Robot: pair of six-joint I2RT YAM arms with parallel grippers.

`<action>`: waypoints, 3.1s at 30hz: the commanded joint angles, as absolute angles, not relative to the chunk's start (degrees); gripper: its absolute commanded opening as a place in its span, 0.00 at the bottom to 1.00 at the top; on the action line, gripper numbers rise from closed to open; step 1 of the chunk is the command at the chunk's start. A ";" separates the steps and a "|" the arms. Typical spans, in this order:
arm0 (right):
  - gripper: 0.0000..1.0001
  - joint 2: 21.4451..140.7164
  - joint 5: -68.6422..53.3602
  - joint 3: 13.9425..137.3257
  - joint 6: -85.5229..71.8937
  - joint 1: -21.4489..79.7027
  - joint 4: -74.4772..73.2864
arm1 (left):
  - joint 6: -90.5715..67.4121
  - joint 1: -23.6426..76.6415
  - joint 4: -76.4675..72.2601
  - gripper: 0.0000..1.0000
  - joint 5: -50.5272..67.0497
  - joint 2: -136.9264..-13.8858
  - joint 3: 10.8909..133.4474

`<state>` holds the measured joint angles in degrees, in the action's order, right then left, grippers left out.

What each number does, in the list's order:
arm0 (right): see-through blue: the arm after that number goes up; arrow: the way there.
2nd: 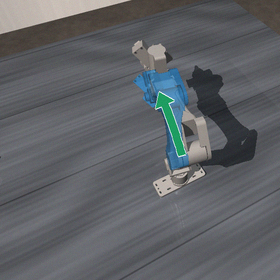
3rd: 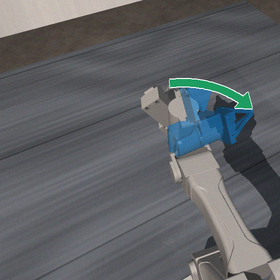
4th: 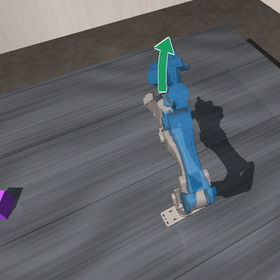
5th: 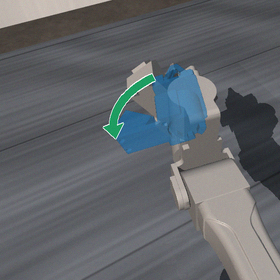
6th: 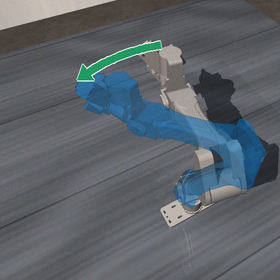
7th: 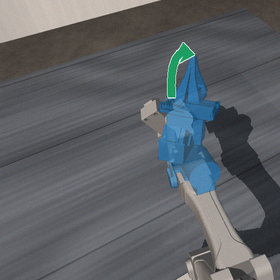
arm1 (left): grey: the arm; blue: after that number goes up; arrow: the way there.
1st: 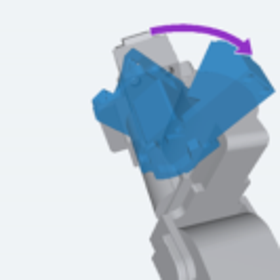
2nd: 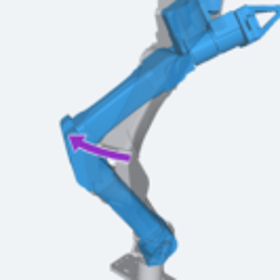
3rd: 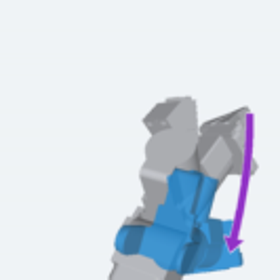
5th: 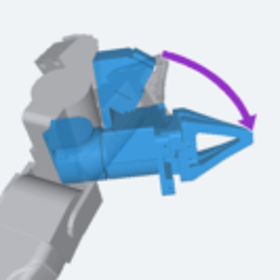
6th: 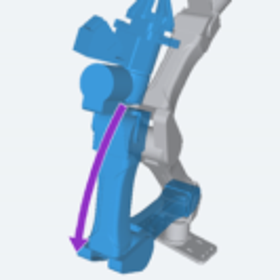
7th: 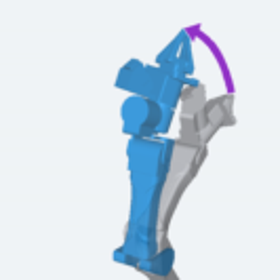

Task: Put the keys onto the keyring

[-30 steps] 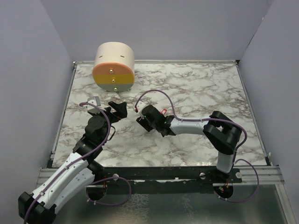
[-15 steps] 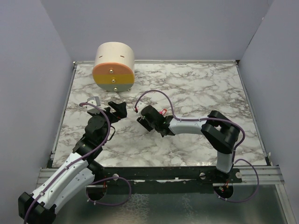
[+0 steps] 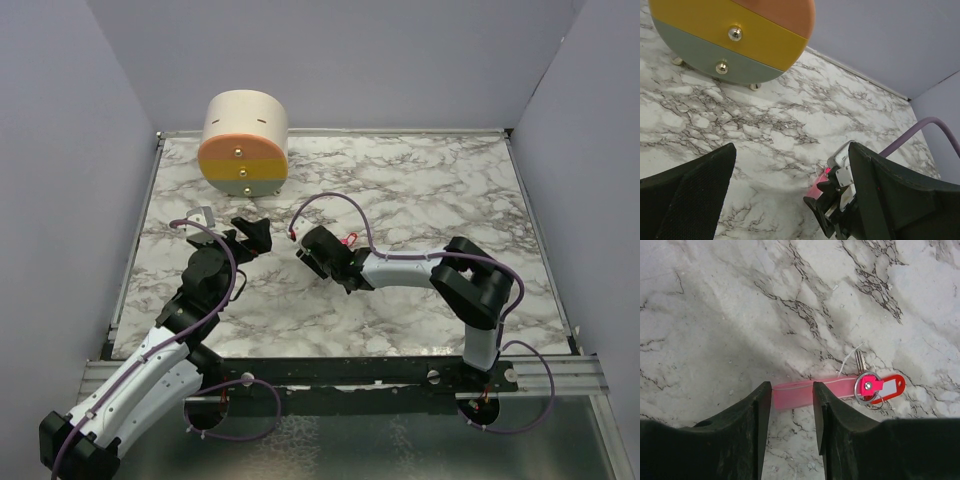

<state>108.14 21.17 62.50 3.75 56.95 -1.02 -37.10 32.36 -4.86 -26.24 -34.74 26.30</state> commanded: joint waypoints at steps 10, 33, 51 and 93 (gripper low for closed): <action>0.14 109.86 23.88 61.93 3.24 57.29 -2.47 | -36.56 32.11 -6.15 0.97 -27.24 -34.85 25.55; 0.01 75.18 11.78 55.22 -10.75 49.64 4.47 | -37.08 32.09 -6.45 0.97 -26.20 -34.85 25.17; 0.01 73.19 12.21 54.20 -11.09 48.63 3.99 | -37.30 32.01 -7.92 0.97 -24.99 -36.97 25.13; 0.01 69.94 -5.45 47.20 -12.10 42.16 13.37 | -38.07 32.07 -10.46 0.97 -21.14 -40.30 25.11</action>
<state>70.91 -4.75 45.71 -12.95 42.26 11.68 -37.80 32.32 -8.54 -22.57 -40.40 25.47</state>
